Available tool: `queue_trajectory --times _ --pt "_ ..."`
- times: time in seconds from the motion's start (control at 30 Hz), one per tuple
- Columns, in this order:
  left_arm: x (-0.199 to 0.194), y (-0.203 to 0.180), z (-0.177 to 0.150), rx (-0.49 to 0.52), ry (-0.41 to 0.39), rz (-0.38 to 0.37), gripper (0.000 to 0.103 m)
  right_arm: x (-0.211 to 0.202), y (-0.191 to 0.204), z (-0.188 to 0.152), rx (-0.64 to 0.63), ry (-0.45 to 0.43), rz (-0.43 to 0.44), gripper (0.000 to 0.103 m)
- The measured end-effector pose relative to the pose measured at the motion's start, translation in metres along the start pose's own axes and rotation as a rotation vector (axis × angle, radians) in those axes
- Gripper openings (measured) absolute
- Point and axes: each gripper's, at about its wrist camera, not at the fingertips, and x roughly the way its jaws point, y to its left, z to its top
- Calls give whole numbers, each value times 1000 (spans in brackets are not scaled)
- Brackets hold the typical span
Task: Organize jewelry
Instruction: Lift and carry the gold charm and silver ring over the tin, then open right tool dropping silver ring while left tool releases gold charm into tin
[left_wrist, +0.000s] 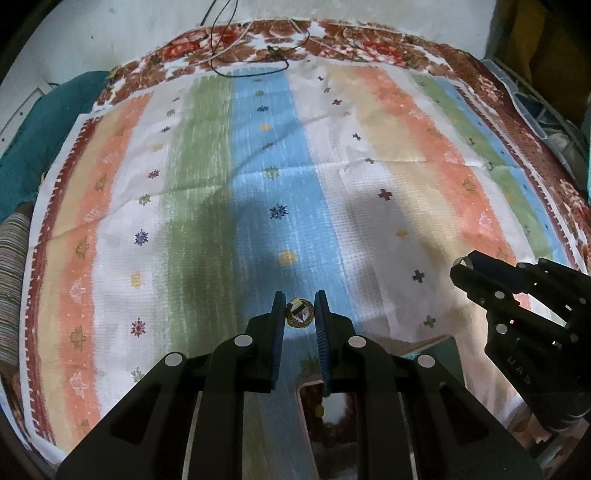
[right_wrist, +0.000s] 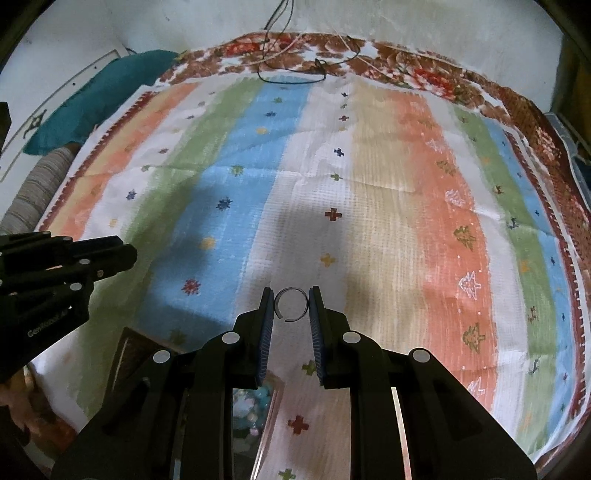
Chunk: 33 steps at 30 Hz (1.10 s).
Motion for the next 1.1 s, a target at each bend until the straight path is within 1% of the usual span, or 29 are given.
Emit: queue_trajectory --times 0.17,0.4,0.63,0.9,1.1 --pt "-17 -2 -9 3 -33 -24 16 -15 3 -7 -8 -27 22 20" --pt "-35 -6 -20 14 -67 -43 16 -31 9 -19 -22 -62 25 20" --pt "-57 -14 -32 32 -116 -70 16 -53 13 -28 -32 -121 60 20" --pt "-77 -25 -51 58 -159 -105 16 -69 21 -43 -59 -139 116 20" --pt "-85 -27 -62 62 -172 -120 16 -77 25 -52 -71 -147 155 20"
